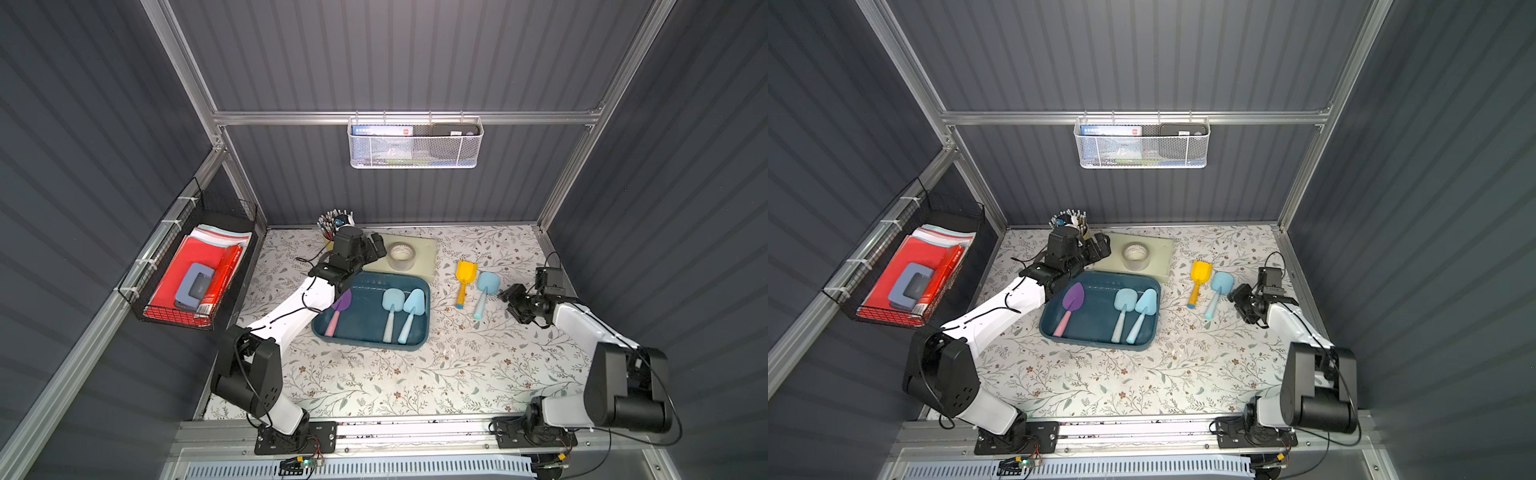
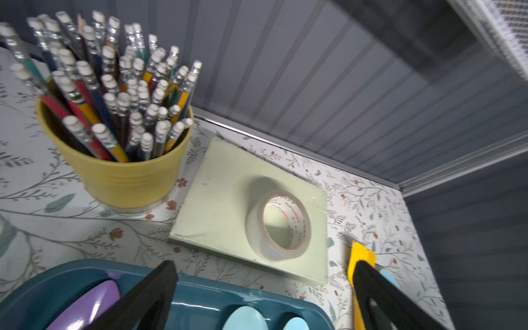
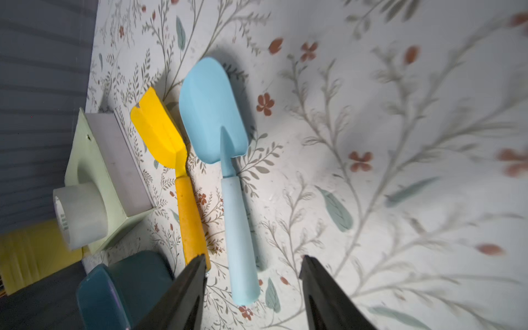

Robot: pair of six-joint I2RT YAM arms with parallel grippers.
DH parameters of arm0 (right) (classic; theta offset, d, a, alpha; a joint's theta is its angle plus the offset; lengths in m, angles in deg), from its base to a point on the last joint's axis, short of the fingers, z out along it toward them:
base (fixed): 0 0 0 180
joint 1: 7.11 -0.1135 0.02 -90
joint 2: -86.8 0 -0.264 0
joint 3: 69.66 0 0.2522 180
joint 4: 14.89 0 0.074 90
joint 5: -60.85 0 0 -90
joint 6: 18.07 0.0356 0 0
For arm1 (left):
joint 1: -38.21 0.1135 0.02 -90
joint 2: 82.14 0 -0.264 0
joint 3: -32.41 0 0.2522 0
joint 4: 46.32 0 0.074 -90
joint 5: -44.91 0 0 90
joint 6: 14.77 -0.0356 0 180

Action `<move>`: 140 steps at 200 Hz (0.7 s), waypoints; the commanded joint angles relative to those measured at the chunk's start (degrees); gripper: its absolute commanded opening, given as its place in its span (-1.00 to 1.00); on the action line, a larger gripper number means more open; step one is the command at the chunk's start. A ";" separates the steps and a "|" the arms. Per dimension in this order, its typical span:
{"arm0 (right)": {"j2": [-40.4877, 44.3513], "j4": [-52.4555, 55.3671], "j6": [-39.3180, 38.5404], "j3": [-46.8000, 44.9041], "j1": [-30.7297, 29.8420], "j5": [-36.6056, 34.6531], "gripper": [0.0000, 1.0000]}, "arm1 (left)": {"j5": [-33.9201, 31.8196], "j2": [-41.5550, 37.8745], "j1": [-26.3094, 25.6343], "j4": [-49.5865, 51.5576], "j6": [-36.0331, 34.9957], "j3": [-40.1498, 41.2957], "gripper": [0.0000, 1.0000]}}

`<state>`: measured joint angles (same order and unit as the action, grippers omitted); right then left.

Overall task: Take the shovel out of the storage box
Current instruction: Place the shovel at the center of the board, then pick up the shovel from the storage box.

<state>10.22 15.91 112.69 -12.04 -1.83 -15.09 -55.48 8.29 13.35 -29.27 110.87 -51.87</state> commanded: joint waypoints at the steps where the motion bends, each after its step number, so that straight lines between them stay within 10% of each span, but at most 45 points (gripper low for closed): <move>1: 8.85 7.70 1.69 -0.61 -0.85 -10.43 0.16 | -9.36 1.22 0.03 8.89 -3.97 -3.61 0.91; 34: 17.33 -4.92 3.45 -2.54 -5.59 -1.25 0.16 | -15.55 1.19 0.08 9.93 -4.03 -5.29 0.76; 140: 8.75 -10.63 4.25 0.97 -15.38 2.63 0.16 | -19.96 10.43 -8.40 33.63 -3.62 -13.59 0.50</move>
<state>19.66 7.34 116.27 -10.47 -16.65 -13.65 -73.82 18.04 7.36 -5.14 105.60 -63.02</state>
